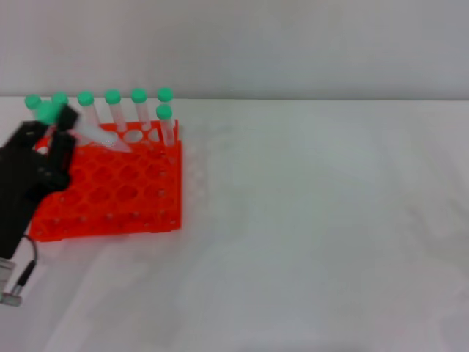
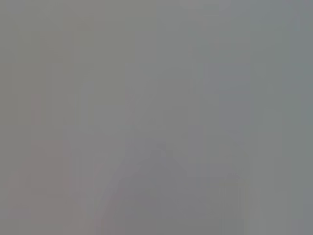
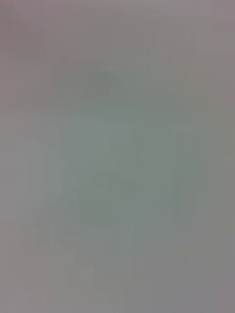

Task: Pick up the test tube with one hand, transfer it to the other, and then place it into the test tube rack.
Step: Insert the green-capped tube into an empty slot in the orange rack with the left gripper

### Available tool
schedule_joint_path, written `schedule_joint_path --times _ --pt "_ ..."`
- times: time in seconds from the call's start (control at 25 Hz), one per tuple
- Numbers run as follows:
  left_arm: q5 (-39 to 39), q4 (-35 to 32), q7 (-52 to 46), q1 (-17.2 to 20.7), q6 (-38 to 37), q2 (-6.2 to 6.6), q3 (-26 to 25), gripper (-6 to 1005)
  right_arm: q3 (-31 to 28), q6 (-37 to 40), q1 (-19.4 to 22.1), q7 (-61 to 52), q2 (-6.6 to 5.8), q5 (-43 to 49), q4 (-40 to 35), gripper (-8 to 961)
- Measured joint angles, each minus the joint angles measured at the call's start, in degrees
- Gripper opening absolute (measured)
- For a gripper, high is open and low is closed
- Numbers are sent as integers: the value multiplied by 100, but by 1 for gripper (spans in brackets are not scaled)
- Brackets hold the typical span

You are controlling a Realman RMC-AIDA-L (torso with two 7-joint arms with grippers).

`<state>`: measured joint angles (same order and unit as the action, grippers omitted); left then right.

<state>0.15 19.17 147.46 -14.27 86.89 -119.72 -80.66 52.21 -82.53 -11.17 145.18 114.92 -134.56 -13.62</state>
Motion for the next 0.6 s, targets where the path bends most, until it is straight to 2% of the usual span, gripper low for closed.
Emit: schedule_joint_path --times 0.24,0.36,0.6 --pt "-839 -406 382 -155 -85 3 -11 247 -1154 113 -292 17 19 -10 396 701" --pt "-1006 -439 428 -299 -275 8 -18 246 -1311 145 -396 17 25 -9 464 700" --pt "-1186 -446 432 -869 -1122 22 -25 246 -1282 264 -506 18 25 -4 474 700"
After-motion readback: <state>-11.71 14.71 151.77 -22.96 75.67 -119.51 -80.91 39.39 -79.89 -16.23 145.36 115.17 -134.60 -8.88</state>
